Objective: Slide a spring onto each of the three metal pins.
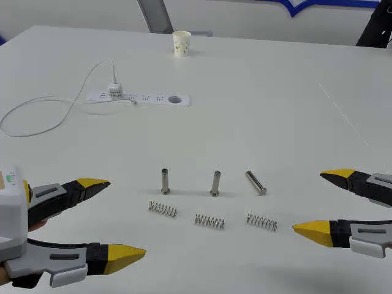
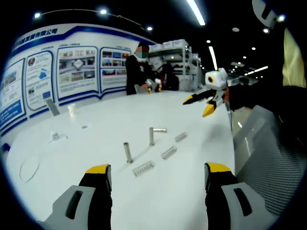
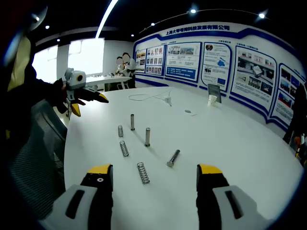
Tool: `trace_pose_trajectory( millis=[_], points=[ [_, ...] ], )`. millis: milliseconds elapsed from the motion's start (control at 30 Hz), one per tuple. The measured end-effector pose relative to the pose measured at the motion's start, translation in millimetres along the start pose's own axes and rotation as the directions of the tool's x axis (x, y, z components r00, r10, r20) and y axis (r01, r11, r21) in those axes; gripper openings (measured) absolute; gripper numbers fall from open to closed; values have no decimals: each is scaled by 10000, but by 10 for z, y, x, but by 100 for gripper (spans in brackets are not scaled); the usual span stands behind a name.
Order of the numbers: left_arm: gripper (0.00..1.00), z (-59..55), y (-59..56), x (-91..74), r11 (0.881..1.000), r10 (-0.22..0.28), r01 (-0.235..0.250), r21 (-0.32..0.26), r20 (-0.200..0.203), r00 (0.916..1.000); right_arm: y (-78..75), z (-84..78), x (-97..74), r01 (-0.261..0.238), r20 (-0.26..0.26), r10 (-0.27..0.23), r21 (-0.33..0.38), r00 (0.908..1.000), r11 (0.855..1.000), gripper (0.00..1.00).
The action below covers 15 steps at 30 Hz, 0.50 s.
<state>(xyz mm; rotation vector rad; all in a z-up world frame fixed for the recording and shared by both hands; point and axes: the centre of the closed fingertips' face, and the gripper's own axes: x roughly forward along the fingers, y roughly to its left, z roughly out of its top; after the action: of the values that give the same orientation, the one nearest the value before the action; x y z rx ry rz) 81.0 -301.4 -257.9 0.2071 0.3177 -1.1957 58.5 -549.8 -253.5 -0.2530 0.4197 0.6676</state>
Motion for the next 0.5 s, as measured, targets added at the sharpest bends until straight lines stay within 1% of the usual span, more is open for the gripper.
trace_pose_trajectory(
  millis=[267,500],
  points=[
    [81,-8,-9,4,10000,7,-7,-33,-15,10000,-42,19,24,98,-50,-97,121,9999,9999,71],
    [80,-8,-30,5,10000,23,-23,-52,-3,10000,-113,31,63,230,-238,-224,253,9995,9994,65]
  ],
)
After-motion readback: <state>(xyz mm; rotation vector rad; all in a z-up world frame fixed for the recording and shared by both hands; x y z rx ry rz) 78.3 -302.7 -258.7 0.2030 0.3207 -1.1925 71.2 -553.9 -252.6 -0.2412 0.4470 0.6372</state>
